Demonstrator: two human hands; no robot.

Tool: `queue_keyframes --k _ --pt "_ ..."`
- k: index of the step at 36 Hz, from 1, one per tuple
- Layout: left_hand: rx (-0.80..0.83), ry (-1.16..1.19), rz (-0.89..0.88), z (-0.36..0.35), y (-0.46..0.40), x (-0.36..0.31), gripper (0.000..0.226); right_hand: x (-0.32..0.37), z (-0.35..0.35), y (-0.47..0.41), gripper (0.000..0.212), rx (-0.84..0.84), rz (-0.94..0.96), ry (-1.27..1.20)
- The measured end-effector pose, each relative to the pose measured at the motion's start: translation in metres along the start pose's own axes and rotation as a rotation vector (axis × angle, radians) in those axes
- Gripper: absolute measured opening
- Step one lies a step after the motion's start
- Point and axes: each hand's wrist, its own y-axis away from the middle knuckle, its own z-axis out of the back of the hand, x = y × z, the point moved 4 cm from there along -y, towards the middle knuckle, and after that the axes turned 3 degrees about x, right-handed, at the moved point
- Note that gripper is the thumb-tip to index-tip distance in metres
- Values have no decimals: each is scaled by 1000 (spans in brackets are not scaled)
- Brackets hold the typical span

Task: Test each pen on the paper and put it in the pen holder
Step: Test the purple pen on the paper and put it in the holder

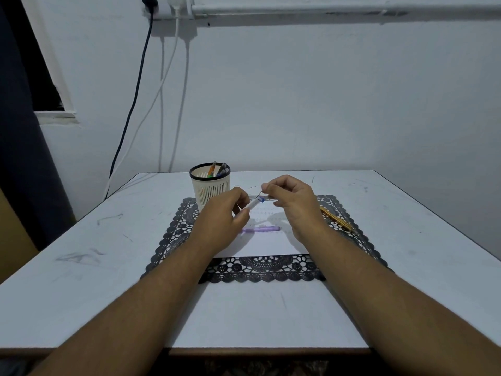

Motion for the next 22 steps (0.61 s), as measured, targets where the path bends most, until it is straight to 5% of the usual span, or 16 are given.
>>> queue_keyframes --k 22 --pt "34 16 26 0 1 0 9 0 2 -3 6 -14 28 -84"
